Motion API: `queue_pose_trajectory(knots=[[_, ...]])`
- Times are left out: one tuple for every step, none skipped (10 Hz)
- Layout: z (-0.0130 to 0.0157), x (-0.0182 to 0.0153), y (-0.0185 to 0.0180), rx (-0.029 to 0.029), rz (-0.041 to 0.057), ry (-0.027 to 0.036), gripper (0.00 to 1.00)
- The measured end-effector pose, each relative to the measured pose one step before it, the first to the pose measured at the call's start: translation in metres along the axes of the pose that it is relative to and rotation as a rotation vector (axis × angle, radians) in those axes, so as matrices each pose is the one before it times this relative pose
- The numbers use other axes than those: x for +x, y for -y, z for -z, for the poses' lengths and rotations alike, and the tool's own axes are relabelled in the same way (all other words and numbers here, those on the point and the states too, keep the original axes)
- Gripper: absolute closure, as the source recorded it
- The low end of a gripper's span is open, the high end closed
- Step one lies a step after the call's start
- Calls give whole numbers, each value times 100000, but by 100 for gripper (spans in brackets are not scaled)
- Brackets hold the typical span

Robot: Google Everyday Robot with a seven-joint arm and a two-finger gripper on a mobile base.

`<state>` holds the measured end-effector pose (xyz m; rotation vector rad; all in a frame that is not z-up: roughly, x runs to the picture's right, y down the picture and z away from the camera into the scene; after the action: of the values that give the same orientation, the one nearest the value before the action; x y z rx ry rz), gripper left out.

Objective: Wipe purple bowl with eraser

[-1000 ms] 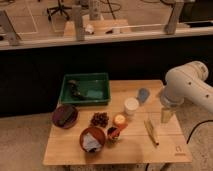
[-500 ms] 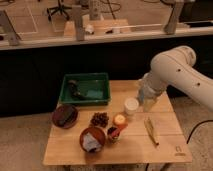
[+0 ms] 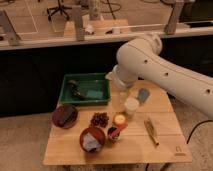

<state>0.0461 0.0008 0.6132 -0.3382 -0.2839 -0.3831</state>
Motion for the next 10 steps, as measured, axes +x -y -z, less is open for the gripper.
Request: queue_pose_trajectory(knots=[[15, 175, -68, -3, -190, -371, 20], [2, 18, -31, -42, -103, 52, 20], [-54, -145, 84, -17, 289, 101, 20], [-30, -121, 20, -74, 92, 252, 20], [19, 90, -27, 34, -90, -157, 20], [-3, 1, 4, 8, 6, -2, 20], [-31, -27, -1, -38, 2, 101, 20], [1, 19, -2, 8, -8, -41, 20], [-9, -7, -5, -26, -7, 34, 20], [-166, 21, 16, -428, -17, 194, 20]])
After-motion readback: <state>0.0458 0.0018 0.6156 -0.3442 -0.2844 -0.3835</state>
